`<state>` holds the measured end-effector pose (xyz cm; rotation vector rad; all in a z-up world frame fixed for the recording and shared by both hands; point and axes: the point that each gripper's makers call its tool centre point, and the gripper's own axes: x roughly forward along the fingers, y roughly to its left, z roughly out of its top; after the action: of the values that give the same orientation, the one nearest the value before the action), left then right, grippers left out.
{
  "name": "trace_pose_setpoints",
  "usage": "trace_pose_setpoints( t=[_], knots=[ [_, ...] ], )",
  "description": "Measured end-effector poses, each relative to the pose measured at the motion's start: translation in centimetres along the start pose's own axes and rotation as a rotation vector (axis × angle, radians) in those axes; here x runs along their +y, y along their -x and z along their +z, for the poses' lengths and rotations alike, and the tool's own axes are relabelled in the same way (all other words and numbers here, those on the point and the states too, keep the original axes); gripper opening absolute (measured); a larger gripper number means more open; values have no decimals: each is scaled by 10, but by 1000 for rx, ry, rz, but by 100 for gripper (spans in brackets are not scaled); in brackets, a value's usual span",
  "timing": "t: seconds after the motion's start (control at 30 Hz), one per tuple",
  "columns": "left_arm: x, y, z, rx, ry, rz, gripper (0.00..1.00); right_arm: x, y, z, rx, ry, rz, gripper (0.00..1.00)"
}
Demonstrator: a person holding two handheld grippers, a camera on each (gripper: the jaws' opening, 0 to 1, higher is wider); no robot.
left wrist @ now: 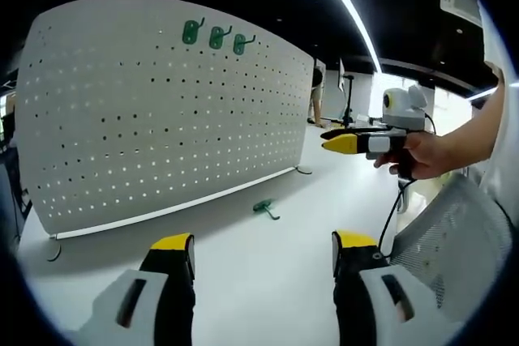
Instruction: Insert the hook assembly into the mounting plate slot until the hook locks in place.
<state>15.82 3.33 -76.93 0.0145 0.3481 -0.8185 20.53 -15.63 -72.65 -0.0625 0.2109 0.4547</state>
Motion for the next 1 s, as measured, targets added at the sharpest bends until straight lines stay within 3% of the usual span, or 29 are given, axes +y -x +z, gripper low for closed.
trace_pose_setpoints(
  t=[1.0],
  knots=[
    [3,0,-2,4,5,5,71,10,19,-44,133,-54,42,51]
  ],
)
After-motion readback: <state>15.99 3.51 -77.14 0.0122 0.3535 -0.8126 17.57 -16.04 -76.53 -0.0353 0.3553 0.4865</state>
